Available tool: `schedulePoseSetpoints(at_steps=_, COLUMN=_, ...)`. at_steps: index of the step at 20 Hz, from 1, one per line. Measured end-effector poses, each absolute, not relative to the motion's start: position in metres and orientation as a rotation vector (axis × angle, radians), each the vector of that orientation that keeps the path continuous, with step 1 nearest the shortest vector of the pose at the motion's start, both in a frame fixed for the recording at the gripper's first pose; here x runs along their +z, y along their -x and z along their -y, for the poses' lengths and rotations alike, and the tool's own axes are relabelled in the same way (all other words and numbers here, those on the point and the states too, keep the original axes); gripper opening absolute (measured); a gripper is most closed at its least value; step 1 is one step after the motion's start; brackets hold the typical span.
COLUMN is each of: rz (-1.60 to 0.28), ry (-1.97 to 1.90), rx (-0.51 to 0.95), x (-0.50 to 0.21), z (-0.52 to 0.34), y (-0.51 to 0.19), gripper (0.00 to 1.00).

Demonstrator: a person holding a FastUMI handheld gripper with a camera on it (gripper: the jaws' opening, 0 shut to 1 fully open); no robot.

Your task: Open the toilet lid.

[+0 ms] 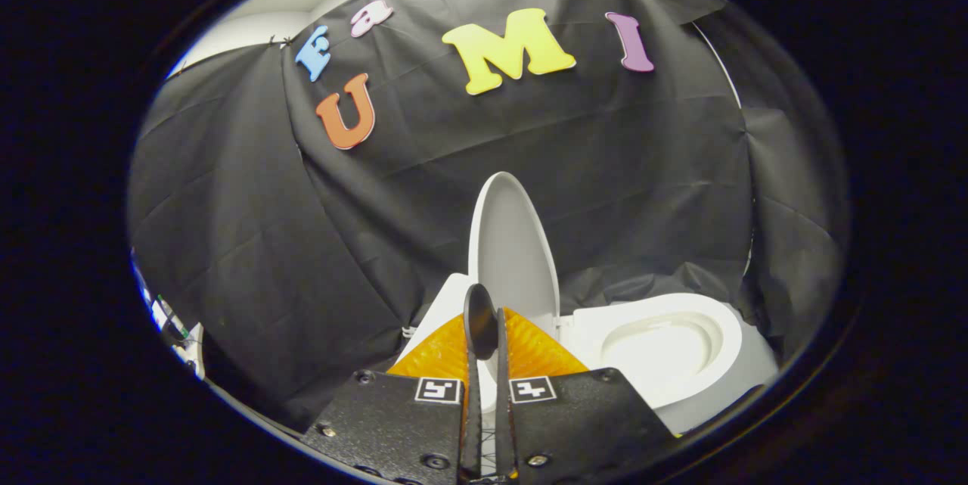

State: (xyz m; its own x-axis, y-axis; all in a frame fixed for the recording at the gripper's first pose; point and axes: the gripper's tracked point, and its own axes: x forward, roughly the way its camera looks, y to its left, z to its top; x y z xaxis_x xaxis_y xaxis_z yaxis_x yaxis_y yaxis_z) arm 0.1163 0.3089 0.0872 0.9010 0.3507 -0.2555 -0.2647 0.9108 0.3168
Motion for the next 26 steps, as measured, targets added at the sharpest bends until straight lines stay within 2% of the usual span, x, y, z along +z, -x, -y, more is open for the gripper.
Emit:
schedulePoseSetpoints(at_steps=9, rz=-0.288, ry=-0.098, rx=0.31, x=0.09, z=-0.338, y=-0.115, gripper=0.11)
schedulePoseSetpoints(at_steps=13, rz=-0.259, ry=-0.024, rx=0.347, x=0.09, z=-0.337, y=-0.112, gripper=0.17)
schedulePoseSetpoints(at_steps=15, rz=-0.248, ry=-0.024, rx=0.42, x=0.094, z=-0.343, y=-0.107, gripper=0.22)
schedulePoseSetpoints(at_steps=17, rz=-0.214, ry=-0.034, rx=0.477, x=0.105, z=-0.351, y=-0.102, gripper=0.52)
schedulePoseSetpoints(at_steps=20, rz=-0.111, ry=0.001, rx=0.451, x=0.127, z=-0.335, y=-0.089, gripper=0.97)
schedulePoseSetpoints(at_steps=24, rz=0.008, ry=-0.07, rx=0.462, x=0.149, z=-0.305, y=-0.065, gripper=0.98)
schedulePoseSetpoints(at_steps=26, rz=0.039, ry=-0.084, rx=0.399, x=0.152, z=-0.271, y=-0.061, gripper=0.99)
